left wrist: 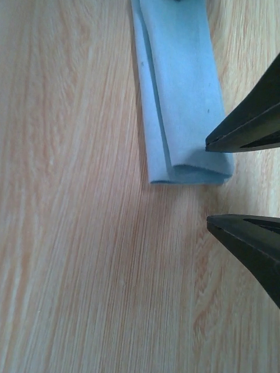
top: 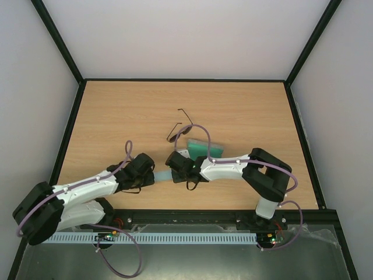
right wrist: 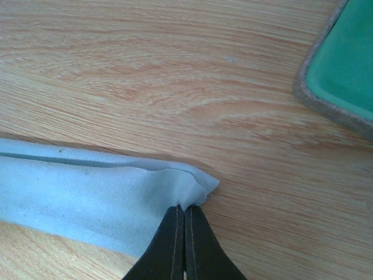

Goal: Organize the sunglasses
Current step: Pick up the glasses cleaning cloth from the center of the board, then place the glasses cleaning cloth in the sunglasses case.

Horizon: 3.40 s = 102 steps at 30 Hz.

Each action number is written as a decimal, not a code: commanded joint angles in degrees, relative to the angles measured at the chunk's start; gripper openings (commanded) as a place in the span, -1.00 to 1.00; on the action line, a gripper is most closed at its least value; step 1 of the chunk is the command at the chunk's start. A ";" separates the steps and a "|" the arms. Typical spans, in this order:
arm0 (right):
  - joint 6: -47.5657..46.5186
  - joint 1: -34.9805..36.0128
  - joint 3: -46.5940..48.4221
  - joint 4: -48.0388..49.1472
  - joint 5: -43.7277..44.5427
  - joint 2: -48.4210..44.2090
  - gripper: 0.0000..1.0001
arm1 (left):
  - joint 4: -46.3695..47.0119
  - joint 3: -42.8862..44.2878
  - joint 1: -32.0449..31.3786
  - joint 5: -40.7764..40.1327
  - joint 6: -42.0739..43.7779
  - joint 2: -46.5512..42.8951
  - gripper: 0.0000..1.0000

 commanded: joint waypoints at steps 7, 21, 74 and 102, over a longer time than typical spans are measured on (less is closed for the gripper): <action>1.27 0.42 -3.33 -2.48 0.20 -1.43 -0.97 | 4.52 0.56 -0.36 0.19 0.73 8.21 -0.46; 1.14 0.50 -3.25 -2.43 0.55 -3.36 -0.97 | 4.30 2.03 -0.72 1.01 0.88 8.18 -0.96; -8.01 -22.33 -11.57 -6.40 6.38 -14.07 -0.97 | 10.06 40.71 -2.71 4.77 12.15 46.09 -0.96; -8.40 -22.38 -9.99 -9.21 7.62 -17.25 -0.54 | 9.33 37.18 -3.43 4.08 11.07 42.70 -0.42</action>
